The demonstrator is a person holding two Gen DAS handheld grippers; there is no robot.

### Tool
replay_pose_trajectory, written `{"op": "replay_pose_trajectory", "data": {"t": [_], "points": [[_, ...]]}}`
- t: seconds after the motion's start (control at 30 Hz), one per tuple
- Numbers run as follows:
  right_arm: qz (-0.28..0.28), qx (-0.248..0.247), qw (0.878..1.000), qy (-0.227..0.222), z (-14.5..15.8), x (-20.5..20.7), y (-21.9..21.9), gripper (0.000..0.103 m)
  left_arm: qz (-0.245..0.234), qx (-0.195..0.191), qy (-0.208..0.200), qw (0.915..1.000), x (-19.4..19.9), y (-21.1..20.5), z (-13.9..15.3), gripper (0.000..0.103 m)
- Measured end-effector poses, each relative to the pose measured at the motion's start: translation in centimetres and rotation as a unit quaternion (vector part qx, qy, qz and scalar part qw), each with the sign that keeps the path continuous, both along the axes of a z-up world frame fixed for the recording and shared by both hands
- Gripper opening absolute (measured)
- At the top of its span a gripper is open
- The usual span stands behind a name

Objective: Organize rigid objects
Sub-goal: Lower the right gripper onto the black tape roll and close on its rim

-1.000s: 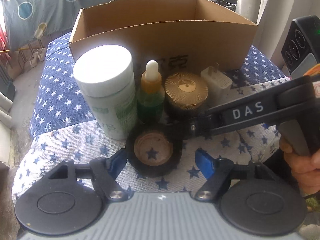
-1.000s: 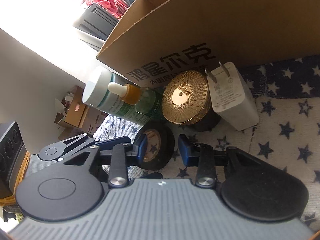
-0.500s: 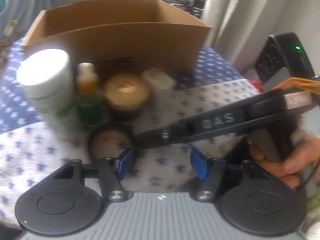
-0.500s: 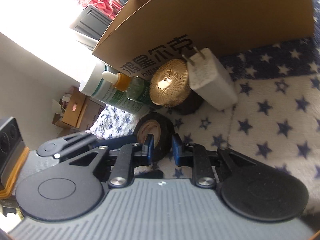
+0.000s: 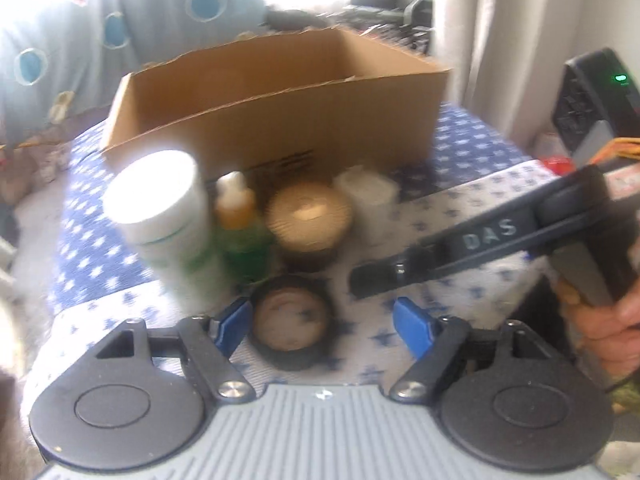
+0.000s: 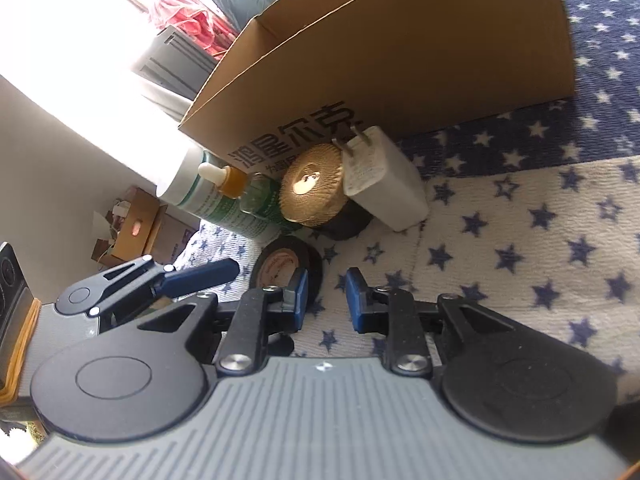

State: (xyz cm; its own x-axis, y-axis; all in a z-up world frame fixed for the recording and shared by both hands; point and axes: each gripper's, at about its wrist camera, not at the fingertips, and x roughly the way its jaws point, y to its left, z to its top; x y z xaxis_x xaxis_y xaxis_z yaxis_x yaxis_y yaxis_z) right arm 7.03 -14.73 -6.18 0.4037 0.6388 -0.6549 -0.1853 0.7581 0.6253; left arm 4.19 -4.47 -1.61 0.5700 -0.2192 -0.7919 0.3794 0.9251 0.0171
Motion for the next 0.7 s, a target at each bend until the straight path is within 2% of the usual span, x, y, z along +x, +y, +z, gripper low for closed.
{"op": "replay_pose_trajectory", "data": {"t": [0.13,0.23,0.3,0.53,0.7], "points": [[0.014,0.001,1.000,0.011,-0.9,1.1,1.7,0.022,0.021,0.016,0.024,0.9994,1.1,0.4,-1.3,0.079],[0.015,-0.001,1.000,0.018,-1.6,1.7,2.3,0.022,0.025,0.010,0.036,0.9990,1.7,0.8,-2.2,0.078],[0.013,0.008,1.000,0.019,-1.8,1.9,2.3,0.023,0.025,0.002,0.046,0.9986,1.7,0.9,-2.5,0.072],[0.016,0.028,0.999,0.024,-2.0,1.5,2.5,0.024,0.040,0.002,0.041,0.9984,1.3,0.6,-2.3,0.066],[0.004,0.022,0.999,0.024,-1.5,0.3,1.5,0.024,0.013,-0.022,0.039,0.9989,0.6,0.0,-1.8,0.066]]}}
